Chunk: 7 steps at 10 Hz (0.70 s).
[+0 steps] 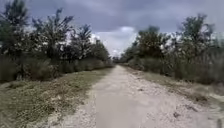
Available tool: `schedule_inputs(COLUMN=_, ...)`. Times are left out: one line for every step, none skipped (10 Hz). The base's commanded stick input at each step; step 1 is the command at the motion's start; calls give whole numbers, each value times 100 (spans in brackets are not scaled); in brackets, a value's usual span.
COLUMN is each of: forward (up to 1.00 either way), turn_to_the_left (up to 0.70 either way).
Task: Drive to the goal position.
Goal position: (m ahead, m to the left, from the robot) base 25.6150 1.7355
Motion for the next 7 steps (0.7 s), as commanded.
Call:
schedule_inputs(forward=50, turn_to_the_left=1)
schedule_inputs(forward=50, turn_to_the_left=1)
schedule_inputs(forward=50, turn_to_the_left=1)
schedule_inputs(forward=50, turn_to_the_left=1)
schedule_inputs(forward=50, turn_to_the_left=1)
schedule_inputs(forward=50, turn_to_the_left=1)
schedule_inputs(forward=50, turn_to_the_left=1)
